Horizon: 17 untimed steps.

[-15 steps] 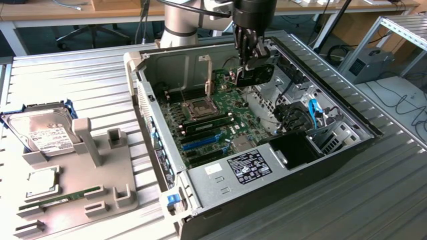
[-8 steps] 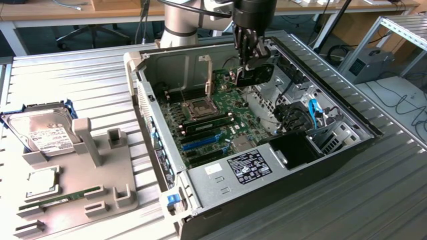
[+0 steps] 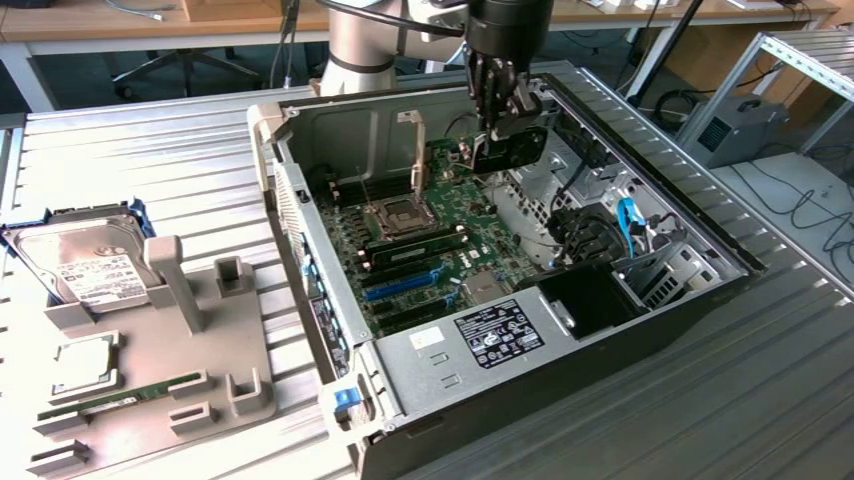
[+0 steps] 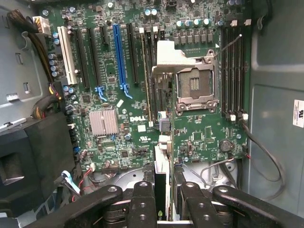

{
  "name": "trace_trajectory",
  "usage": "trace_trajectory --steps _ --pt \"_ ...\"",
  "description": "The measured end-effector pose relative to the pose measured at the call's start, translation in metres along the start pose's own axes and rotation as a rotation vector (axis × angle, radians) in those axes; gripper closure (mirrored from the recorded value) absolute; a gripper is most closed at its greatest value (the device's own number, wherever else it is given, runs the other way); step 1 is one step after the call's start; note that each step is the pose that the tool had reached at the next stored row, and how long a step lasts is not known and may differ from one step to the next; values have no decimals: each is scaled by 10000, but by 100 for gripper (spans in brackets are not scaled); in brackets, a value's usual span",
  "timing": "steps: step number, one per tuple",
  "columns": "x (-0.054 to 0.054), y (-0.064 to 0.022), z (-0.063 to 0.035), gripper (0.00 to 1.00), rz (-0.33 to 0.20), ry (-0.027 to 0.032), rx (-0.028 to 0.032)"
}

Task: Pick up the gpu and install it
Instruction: 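Insert the gpu into the slot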

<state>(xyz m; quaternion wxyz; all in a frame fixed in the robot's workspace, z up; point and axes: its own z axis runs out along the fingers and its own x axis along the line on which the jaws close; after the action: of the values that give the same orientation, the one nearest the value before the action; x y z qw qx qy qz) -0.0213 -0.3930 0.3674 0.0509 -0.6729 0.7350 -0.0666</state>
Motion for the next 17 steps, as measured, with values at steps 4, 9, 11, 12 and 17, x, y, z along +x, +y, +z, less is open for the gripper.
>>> trace_trajectory --steps 4,9,11,12,17 --pt "0 0 0 74 -100 -10 2" --pt "0 0 0 74 -247 -26 5" --pt "0 0 0 74 -310 -31 7" --pt "0 0 0 74 -342 -34 7" --pt "0 0 0 74 -496 -55 10"
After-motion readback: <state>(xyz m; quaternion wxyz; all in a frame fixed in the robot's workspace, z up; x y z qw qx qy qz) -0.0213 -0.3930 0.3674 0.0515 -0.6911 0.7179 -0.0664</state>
